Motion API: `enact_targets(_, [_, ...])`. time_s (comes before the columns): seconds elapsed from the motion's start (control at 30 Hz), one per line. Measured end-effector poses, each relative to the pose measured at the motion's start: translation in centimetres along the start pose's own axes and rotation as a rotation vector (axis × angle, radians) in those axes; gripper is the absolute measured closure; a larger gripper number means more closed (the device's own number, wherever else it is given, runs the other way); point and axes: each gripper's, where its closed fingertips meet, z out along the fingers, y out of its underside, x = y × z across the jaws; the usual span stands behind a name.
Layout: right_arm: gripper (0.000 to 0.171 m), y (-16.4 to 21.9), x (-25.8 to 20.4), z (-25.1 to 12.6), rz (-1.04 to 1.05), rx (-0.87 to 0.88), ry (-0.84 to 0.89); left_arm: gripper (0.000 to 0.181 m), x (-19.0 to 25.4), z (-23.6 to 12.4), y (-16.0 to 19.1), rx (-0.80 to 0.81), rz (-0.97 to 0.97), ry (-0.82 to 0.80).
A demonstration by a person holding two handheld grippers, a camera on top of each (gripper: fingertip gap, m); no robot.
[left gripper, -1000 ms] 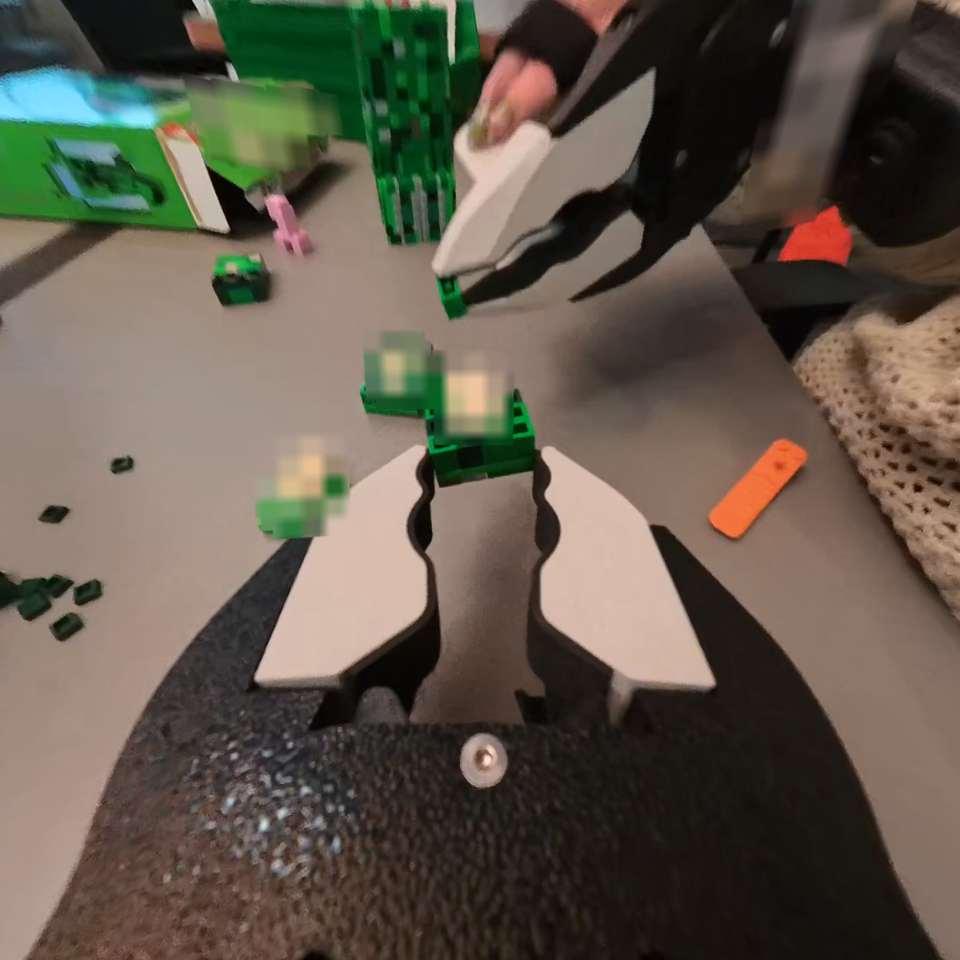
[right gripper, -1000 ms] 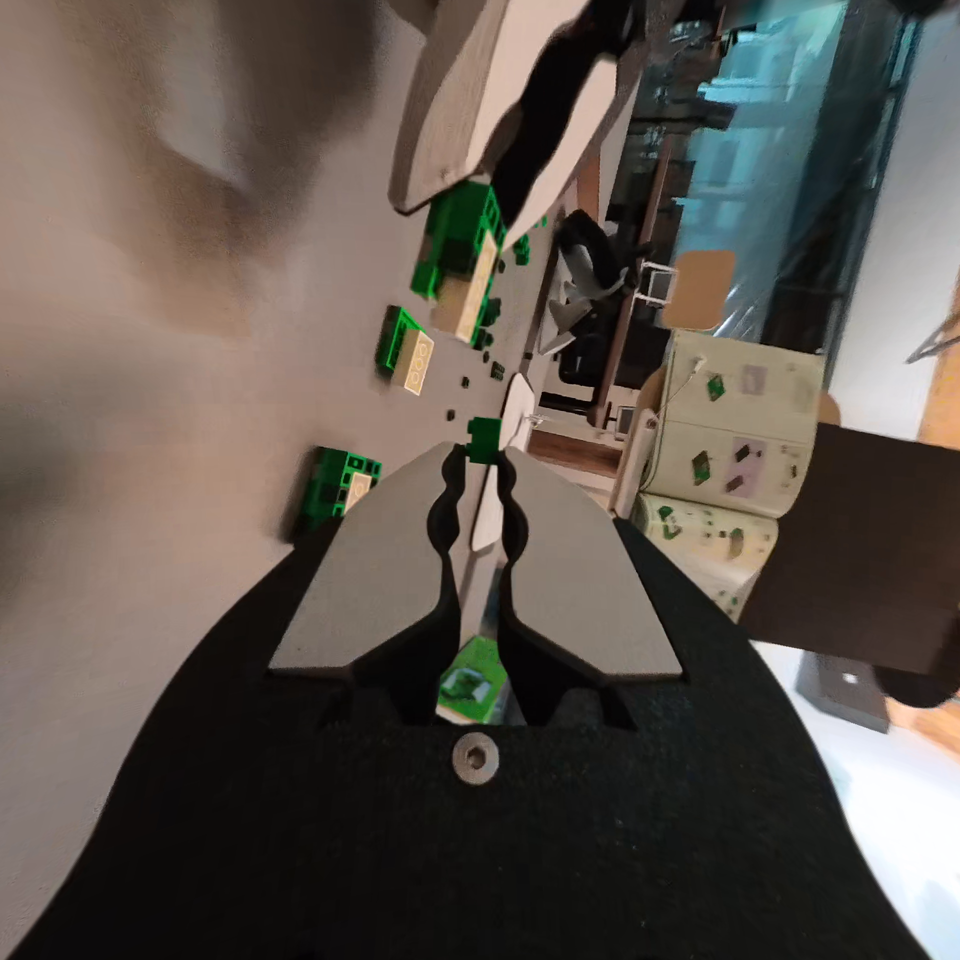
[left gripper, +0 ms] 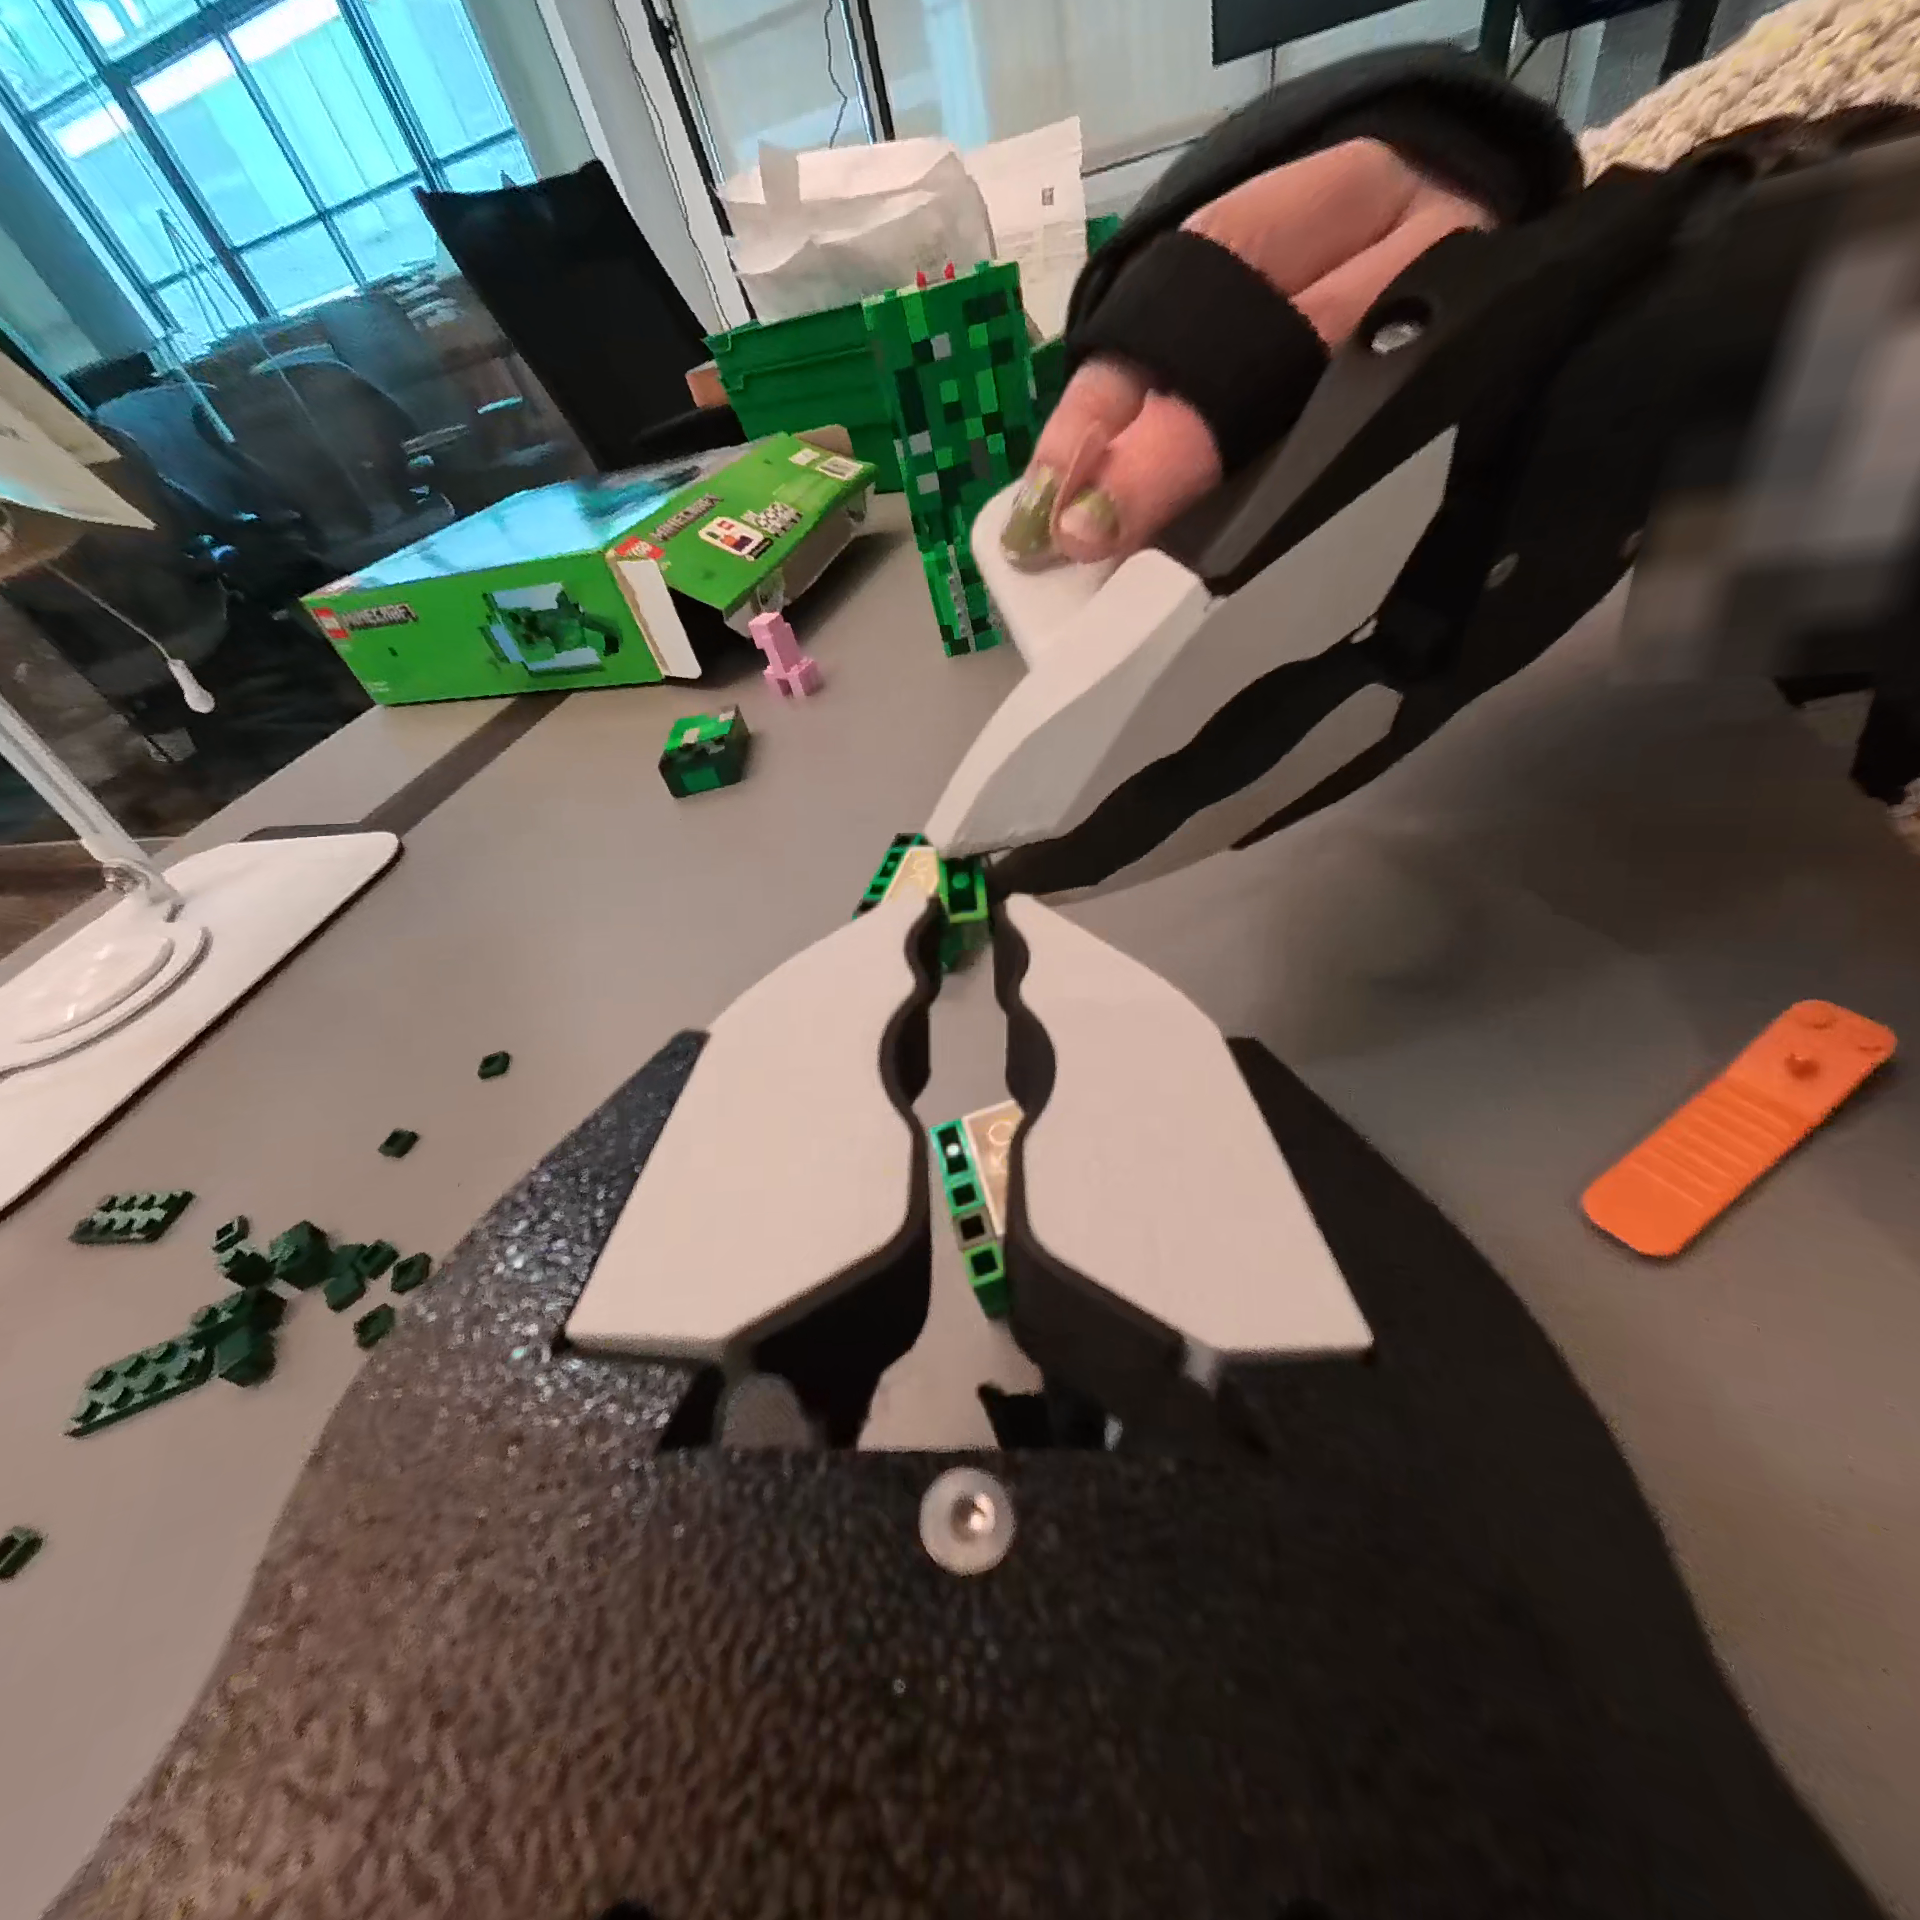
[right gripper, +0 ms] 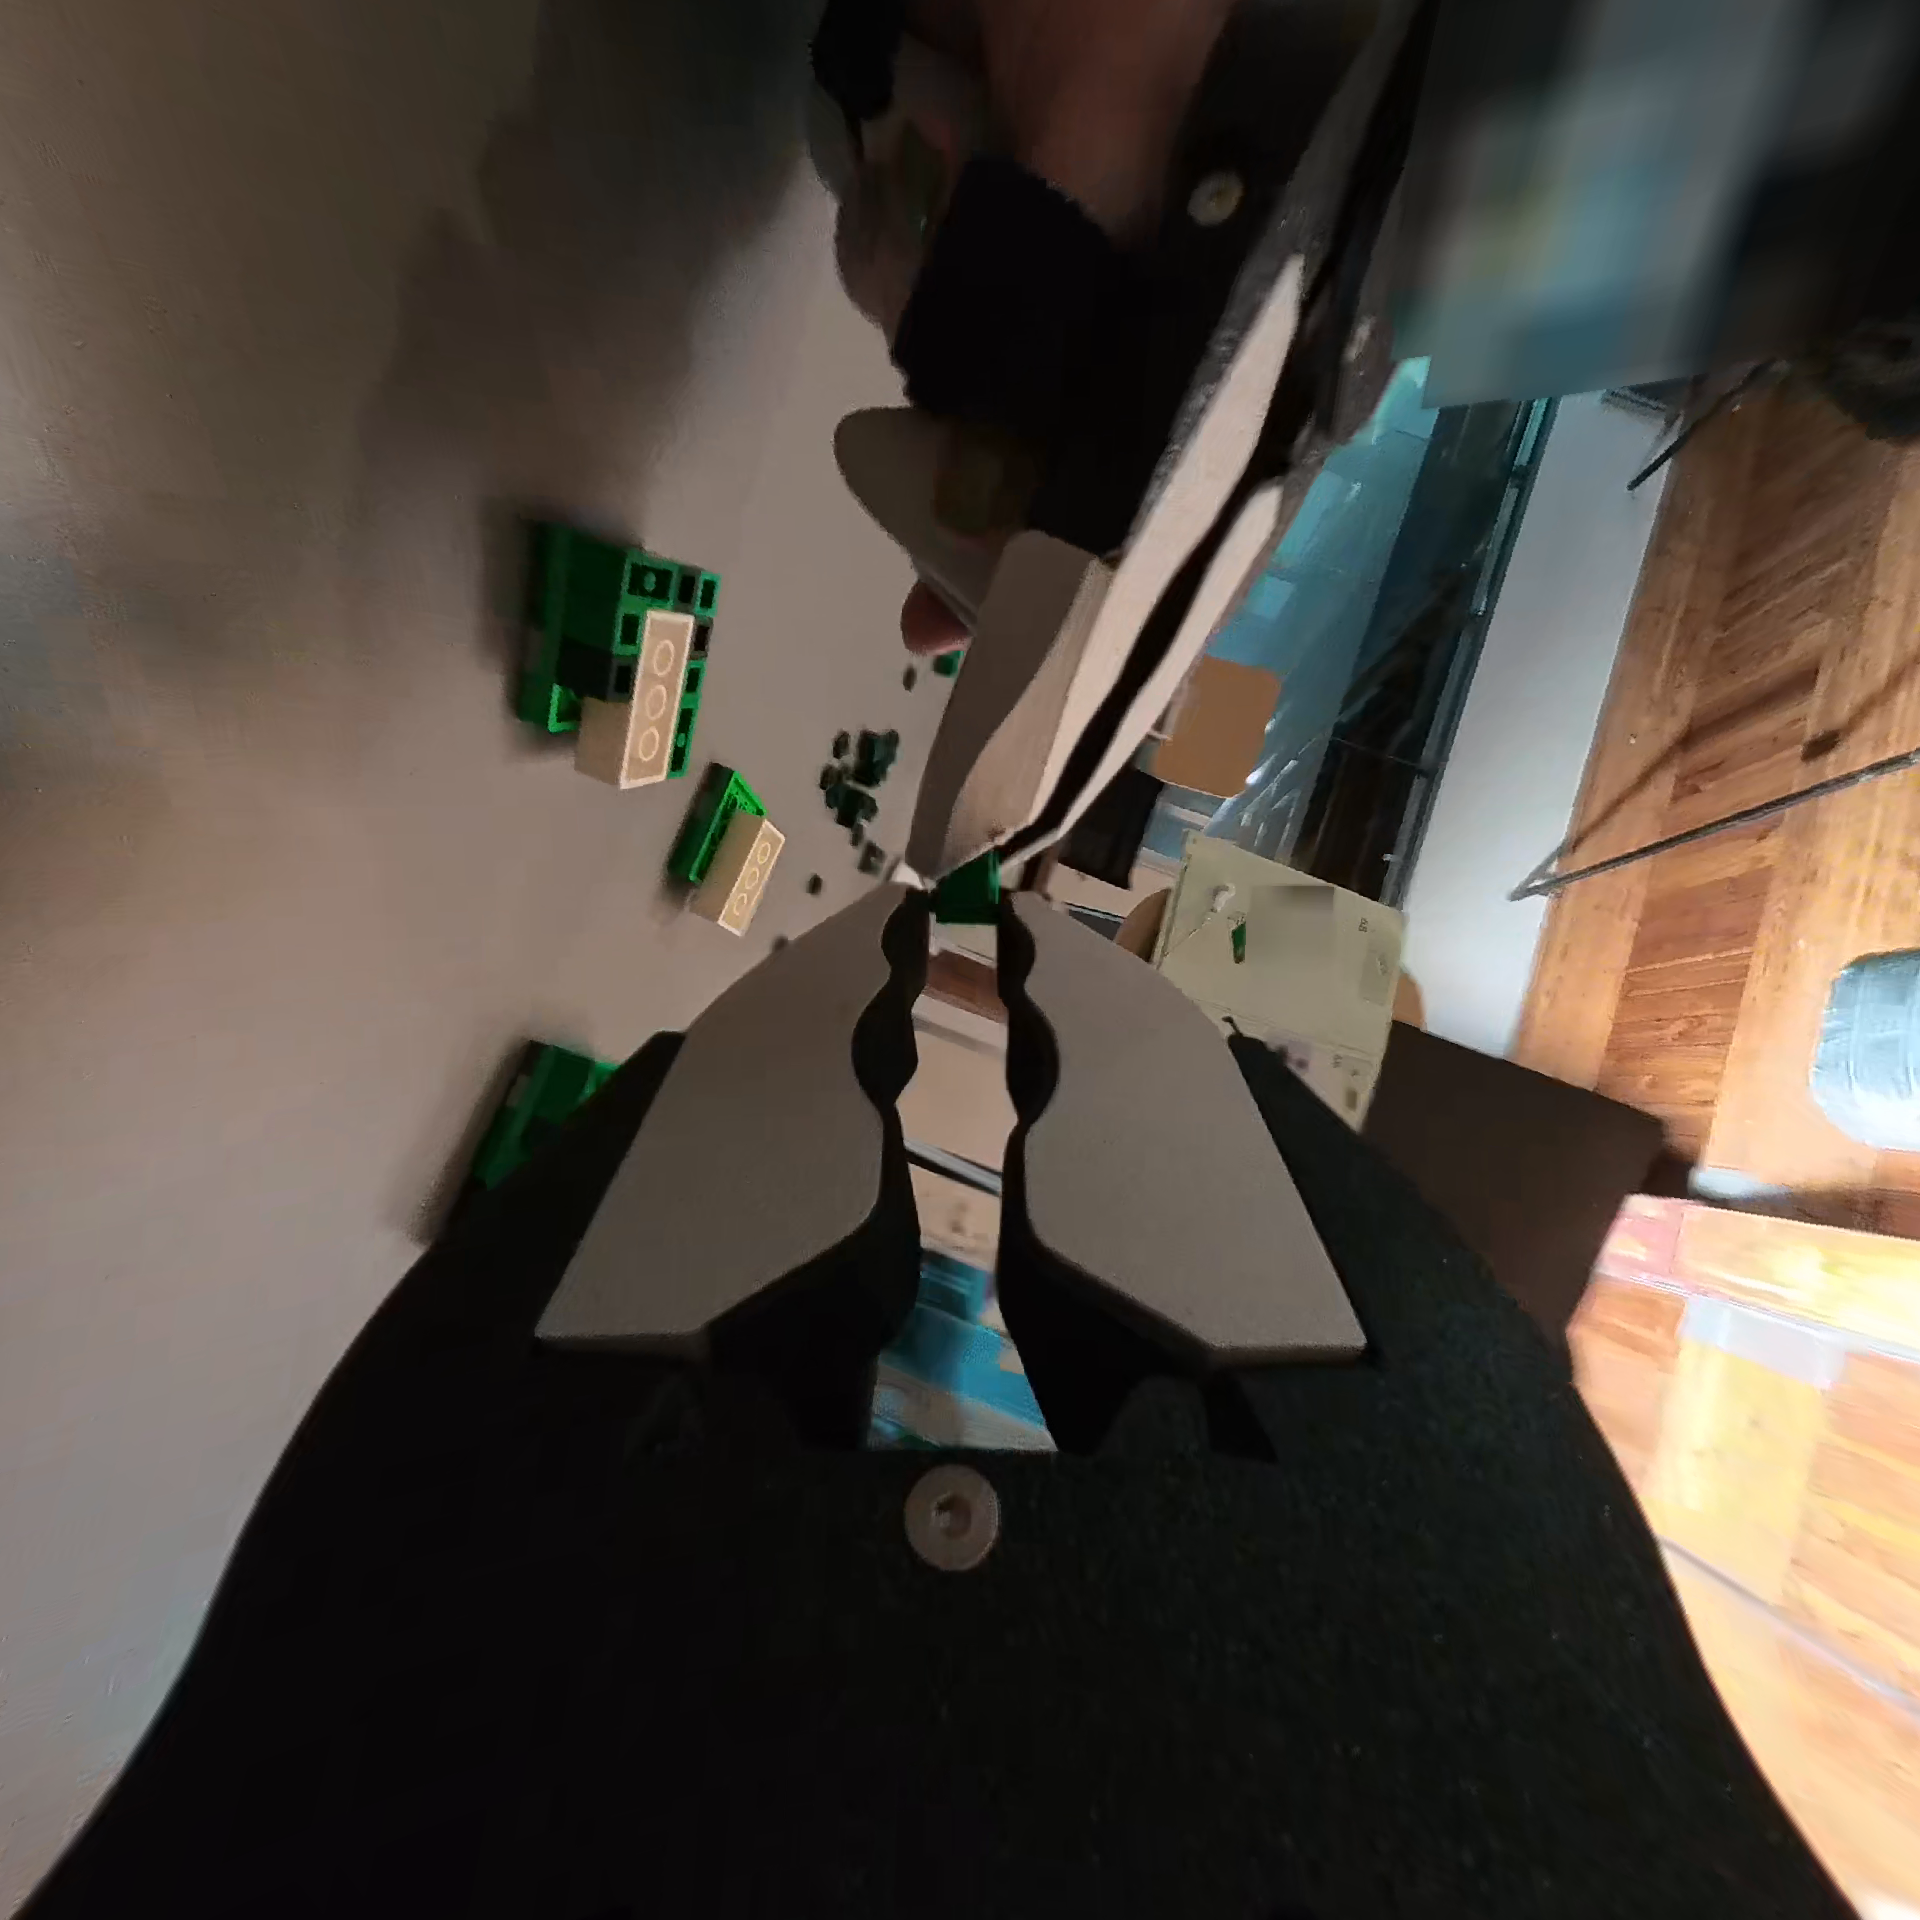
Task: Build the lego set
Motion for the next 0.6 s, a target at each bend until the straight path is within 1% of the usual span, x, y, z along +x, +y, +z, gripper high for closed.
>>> enact_targets(0.03, [0.156, -0.3, -0.1, -0.3, 0.098, 0.046, -0.027, 0.174, -0.1, -0.1, 0.0, 0.001, 0.008, 0.001])
enact_targets(0.07, [0.148, -0.7, -0.5, -0.6, 0.261, 0.106, -0.099, 0.174, -0.1, -0.1, 0.1, 0.003, 0.024, 0.001])
enact_targets(0.13, [0.137, -0.6, -0.8, -1.0, 0.657, 0.181, -0.262, 0.174, 0.0, -0.3, 0.0, 0.013, 0.064, 0.021])
enact_targets(0.2, [0.141, -1.3, -0.9, -1.9, 0.991, 0.299, -0.467, 0.174, 0.3, -0.4, 0.0, 0.021, 0.087, 0.042])
enact_targets(0.23, [0.144, -1.6, -0.3, -2.3, 1.116, 0.359, -0.517, 0.174, 0.5, -0.5, 0.0, 0.024, 0.092, 0.061])
enact_targets(0.27, [0.147, -1.7, 0.2, -2.4, 1.192, 0.402, -0.533, 0.174, 0.8, -0.5, 0.0, 0.031, 0.100, 0.081])
enact_targets(0.33, [0.151, -1.5, 0.6, -2.3, 1.221, 0.412, -0.523, 0.174, 1.3, -0.5, 0.1, 0.024, 0.121, 0.107])
enact_targets(0.47, [0.151, -2.7, -0.2, -2.3, 1.200, 0.423, -0.620, 0.174, 2.1, -0.4, 0.2, 0.013, 0.138, 0.143])
enact_targets(0.6, [0.161, -2.8, -0.4, -2.1, 1.213, 0.423, -0.645, 0.174, 2.5, -0.3, 0.3, 0.002, 0.149, 0.164])
